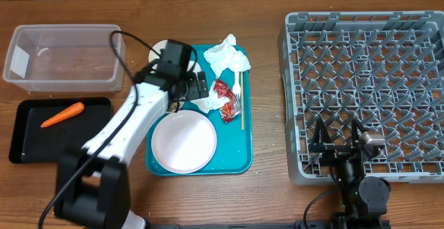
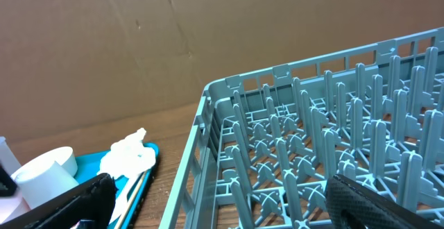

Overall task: Sort waste into correct bins and load items into the dishwasher rack
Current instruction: 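Reach the left gripper to the rice bowl rim and grasp it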

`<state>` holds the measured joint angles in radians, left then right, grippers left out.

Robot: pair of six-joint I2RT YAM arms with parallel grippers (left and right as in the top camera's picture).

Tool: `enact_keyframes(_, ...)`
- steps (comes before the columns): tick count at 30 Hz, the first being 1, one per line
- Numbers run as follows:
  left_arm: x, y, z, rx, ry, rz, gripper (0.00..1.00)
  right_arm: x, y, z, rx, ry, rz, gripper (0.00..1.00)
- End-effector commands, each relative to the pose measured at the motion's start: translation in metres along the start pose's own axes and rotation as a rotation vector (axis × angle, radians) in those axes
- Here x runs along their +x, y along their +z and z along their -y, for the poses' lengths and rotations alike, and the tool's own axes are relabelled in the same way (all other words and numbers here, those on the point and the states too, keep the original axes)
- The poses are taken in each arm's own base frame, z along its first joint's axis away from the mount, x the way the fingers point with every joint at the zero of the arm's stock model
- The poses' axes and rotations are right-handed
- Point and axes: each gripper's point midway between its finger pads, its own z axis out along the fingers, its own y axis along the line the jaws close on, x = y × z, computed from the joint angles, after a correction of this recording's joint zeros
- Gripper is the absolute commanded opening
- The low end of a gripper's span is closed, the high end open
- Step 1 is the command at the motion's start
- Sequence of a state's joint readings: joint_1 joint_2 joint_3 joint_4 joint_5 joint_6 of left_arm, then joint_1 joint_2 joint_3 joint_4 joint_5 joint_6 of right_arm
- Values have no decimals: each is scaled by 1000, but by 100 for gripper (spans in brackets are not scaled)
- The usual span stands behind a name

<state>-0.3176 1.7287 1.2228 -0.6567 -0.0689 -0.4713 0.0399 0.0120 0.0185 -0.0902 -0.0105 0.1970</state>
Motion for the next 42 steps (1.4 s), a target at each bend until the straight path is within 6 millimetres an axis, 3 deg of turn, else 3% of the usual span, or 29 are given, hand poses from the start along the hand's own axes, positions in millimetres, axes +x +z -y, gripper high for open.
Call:
enact_keyframes(1, -1, 20, -13, -76, 88, 3, 100, 1, 0, 2, 10, -8, 8, 100)
enact_keyframes(5, 7, 42, -18, -108, 175, -41, 86, 1, 0, 2, 10, -8, 8, 100)
enact_keyframes(8, 6, 43, -22, -128, 186, -39, 69, 1, 0, 2, 10, -8, 8, 100)
enact_keyframes(11, 6, 43, -23, -133, 211, -41, 61, 1, 0, 2, 10, -8, 8, 100)
enact_keyframes(30, 13, 43, -25, -140, 240, -68, 27, 1, 0, 2, 10, -8, 8, 100)
enact_keyframes(38, 12, 36, -25, -144, 244, -77, 6, 1, 0, 2, 10, -8, 8, 100)
enact_keyframes(42, 6, 29, -23, -144, 244, -78, 4, 1, 0, 2, 10, -8, 8, 100)
